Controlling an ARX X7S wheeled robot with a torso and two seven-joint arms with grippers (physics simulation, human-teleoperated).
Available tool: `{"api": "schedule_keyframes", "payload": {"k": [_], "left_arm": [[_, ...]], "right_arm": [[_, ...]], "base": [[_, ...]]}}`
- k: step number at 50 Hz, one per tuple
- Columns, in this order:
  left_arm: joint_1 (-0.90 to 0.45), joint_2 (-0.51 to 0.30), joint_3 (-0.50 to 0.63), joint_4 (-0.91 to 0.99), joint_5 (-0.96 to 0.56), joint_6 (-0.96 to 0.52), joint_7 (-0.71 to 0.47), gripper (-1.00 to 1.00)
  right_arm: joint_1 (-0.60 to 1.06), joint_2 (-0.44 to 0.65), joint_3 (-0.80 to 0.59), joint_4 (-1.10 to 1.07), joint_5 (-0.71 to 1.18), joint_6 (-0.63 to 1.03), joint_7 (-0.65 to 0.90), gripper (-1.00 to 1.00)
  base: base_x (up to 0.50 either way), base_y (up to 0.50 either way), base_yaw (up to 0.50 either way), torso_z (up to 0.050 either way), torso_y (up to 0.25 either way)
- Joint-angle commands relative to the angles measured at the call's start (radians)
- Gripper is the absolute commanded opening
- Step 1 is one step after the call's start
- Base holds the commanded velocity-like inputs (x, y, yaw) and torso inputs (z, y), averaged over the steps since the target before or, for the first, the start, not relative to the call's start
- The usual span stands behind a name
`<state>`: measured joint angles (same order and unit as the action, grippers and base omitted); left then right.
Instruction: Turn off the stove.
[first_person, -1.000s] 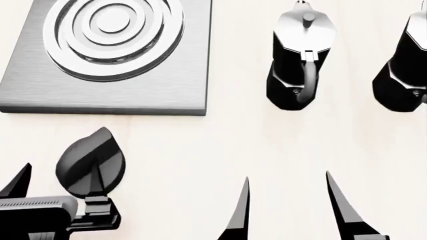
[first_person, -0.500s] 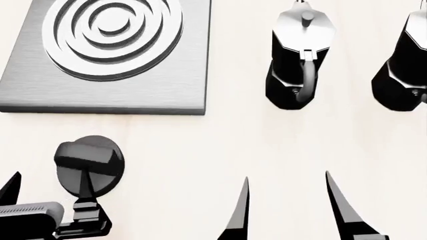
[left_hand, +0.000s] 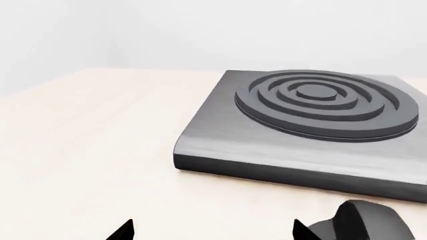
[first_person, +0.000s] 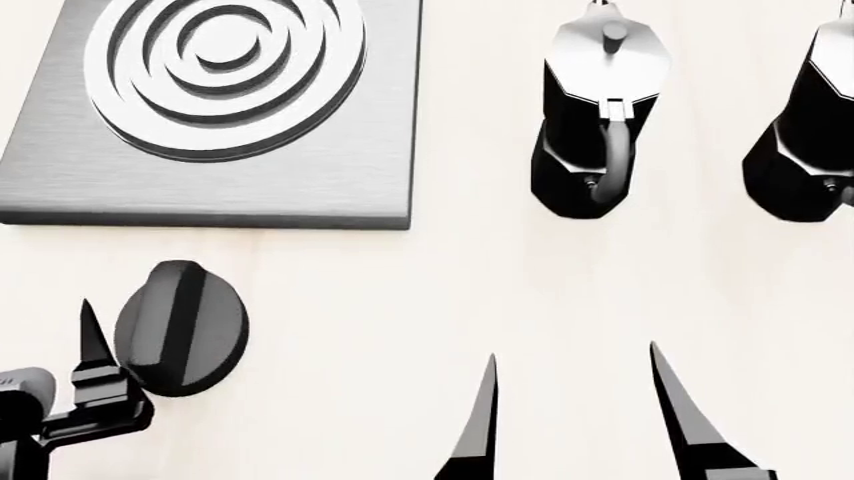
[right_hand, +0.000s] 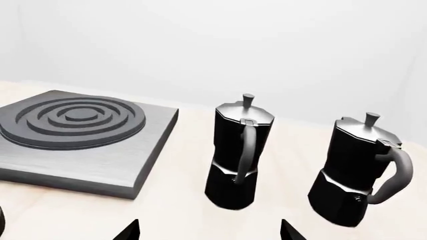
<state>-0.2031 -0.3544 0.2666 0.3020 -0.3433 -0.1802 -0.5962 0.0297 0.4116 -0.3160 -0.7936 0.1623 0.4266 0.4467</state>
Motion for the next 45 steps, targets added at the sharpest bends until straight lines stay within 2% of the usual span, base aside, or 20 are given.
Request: {"api": "schedule_keyframes", "payload": {"k": [1,10,16,17,45], "left_arm": [[0.001,-0.029,-0.02,0.035,-0.049,-0.032,0.025,1.0],[0.036,-0.084,-0.022,0.132,-0.097,-0.045,0.07,1.0],[0.037,-0.088,-0.023,0.138,-0.1,-0.044,0.072,1.0],[0.047,-0.112,-0.03,0.185,-0.114,-0.037,0.09,1.0],[0.05,-0.16,-0.083,0.311,-0.179,-0.06,0.07,1.0]], "right_arm": [[0.006,0.001,-0.004,0.005,0.002,0.0,0.001,1.0],[0.093,-0.007,0.001,-0.029,0.015,0.07,-0.001,1.0],[0.103,-0.008,0.0,-0.029,0.018,0.074,-0.001,1.0],[0.156,-0.016,0.008,-0.001,0.031,0.085,-0.013,1.0],[0.253,-0.015,0.016,-0.03,0.052,0.157,-0.012,1.0]], "base": [[0.0,0.0,0.0,0.0,0.0],[0.0,0.0,0.0,0.0,0.0],[0.0,0.0,0.0,0.0,0.0],[0.0,0.0,0.0,0.0,0.0],[0.0,0.0,0.0,0.0,0.0]]}}
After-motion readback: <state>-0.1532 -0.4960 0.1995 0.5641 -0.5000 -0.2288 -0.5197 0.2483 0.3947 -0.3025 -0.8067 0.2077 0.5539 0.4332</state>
